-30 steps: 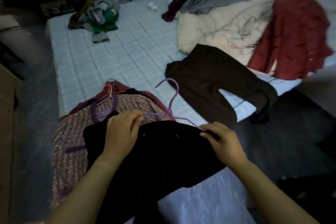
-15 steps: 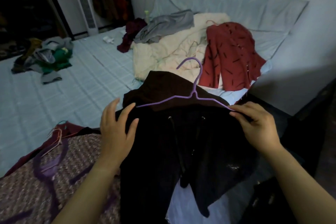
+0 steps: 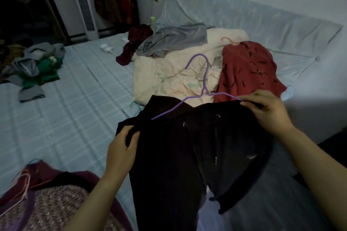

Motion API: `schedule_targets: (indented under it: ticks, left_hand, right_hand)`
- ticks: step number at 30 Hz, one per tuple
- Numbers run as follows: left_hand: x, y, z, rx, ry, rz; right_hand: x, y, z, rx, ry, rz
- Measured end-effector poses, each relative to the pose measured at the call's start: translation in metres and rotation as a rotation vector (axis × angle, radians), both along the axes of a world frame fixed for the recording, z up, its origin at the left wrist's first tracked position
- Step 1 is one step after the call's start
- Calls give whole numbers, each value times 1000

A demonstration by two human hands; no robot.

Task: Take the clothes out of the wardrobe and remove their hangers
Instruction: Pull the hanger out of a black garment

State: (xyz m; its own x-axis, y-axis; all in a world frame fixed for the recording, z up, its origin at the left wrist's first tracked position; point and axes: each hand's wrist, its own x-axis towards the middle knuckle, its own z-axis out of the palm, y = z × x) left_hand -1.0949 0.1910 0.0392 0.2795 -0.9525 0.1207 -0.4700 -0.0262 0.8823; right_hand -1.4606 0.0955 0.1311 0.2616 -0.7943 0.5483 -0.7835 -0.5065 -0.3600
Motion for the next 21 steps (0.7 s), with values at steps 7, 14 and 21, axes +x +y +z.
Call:
schedule_targets:
  ticks: [7, 14, 21]
  left_hand:
    - [36, -63, -34, 160, -127, 263]
    - [60, -139, -81, 363, -269, 447]
    - [44, -143, -124, 576, -356, 332]
  right_hand:
    - [70, -155, -81, 270, 0, 202]
    - [139, -301, -163, 491, 171, 355]
    - [182, -291, -225, 646, 589, 372]
